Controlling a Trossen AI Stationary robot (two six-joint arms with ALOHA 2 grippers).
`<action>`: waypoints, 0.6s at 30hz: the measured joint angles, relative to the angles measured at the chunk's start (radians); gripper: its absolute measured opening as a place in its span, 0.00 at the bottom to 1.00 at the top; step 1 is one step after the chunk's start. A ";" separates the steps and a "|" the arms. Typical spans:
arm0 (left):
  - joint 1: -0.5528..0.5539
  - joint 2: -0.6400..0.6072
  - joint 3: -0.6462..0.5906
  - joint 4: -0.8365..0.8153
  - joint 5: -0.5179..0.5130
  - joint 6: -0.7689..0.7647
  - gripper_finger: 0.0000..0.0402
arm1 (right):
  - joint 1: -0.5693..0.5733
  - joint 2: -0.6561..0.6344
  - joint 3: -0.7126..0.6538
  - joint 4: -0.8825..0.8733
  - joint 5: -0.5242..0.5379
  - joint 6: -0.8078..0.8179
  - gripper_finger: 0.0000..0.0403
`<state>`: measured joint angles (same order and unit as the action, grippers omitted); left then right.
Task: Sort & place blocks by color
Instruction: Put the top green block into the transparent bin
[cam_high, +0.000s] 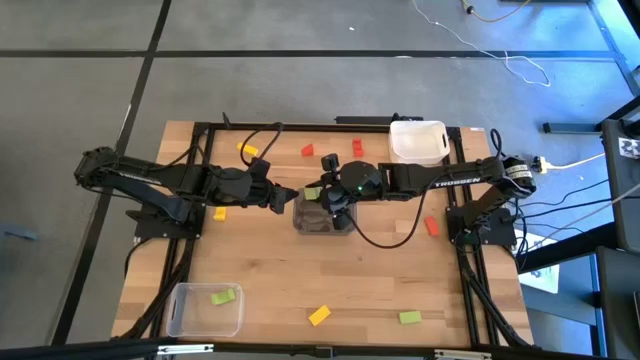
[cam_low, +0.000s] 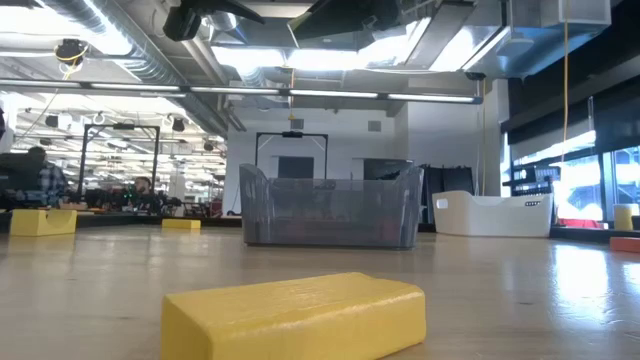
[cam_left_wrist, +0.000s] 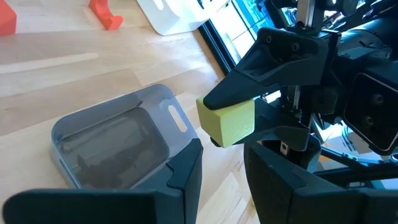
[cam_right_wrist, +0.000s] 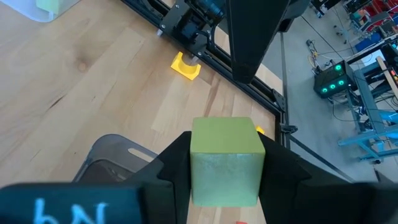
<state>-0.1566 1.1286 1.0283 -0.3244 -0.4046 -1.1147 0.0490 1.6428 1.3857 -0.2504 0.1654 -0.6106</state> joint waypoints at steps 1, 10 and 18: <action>0.000 0.000 0.000 0.000 0.000 0.003 0.28 | 0.000 0.000 0.000 0.000 0.000 0.000 0.32; 0.000 0.000 0.000 -0.001 0.003 0.107 0.28 | 0.000 0.000 0.000 -0.001 0.000 0.000 0.32; 0.001 0.014 -0.002 0.007 0.038 0.180 0.28 | 0.000 0.000 0.000 -0.003 0.000 -0.005 0.32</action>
<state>-0.1555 1.1423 1.0262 -0.3176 -0.3668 -0.9352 0.0488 1.6424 1.3857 -0.2534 0.1650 -0.6151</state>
